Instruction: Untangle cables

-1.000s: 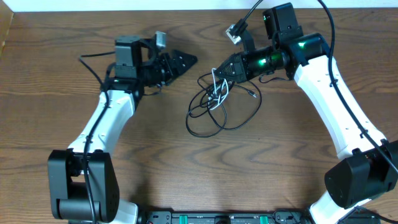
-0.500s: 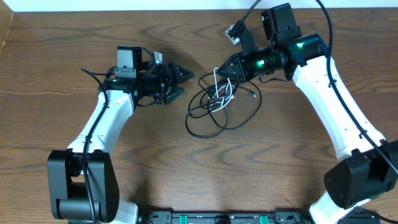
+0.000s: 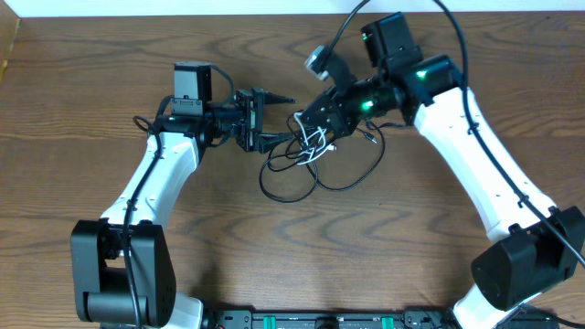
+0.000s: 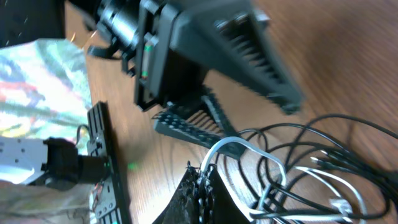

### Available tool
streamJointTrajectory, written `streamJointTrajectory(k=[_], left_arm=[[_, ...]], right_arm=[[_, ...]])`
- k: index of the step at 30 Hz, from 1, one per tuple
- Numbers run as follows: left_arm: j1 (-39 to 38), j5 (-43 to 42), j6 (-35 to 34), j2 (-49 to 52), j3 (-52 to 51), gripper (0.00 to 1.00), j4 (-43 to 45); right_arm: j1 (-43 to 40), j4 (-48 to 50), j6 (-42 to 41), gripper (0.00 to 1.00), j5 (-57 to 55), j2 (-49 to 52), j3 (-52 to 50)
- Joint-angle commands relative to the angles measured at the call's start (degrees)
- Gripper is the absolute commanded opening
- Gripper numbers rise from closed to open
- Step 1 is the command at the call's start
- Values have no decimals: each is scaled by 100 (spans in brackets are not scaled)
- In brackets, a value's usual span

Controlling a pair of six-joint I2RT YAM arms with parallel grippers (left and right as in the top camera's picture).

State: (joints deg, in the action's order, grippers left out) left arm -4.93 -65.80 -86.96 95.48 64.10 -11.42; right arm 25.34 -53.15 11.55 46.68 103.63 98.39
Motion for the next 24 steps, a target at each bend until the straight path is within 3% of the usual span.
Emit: streamJointTrajectory(k=[1, 6, 7, 9, 17, 18, 19, 20, 24], left_arm=[[-4, -341, -448, 0, -11, 63, 238], [-4, -925, -640, 0, -11, 49, 579], [-4, -925, -638, 0, -11, 39, 662], [-2, -927, -638, 0, -11, 9, 728], [-35, -1209, -636, 0, -11, 8, 728], [-35, -1198, -638, 0, -11, 8, 730], [-35, -1130, -634, 0, -11, 8, 732], [-35, -1062, -632, 0, -11, 8, 785], [-24, -935, -614, 0, -11, 8, 966]], right_arm=[[221, 66, 284, 1, 131, -98, -20], [361, 173, 262, 1, 129, -98, -20], [369, 175, 262, 1, 127, -98, -20], [369, 173, 262, 1, 127, -98, -20], [367, 173, 221, 1, -4, -98, -20], [356, 175, 221, 4, -9, -98, -20], [352, 175, 219, 22, -199, -98, -20], [350, 173, 201, 32, -409, -98, -20], [291, 203, -485, 47, -1574, -98, -20]])
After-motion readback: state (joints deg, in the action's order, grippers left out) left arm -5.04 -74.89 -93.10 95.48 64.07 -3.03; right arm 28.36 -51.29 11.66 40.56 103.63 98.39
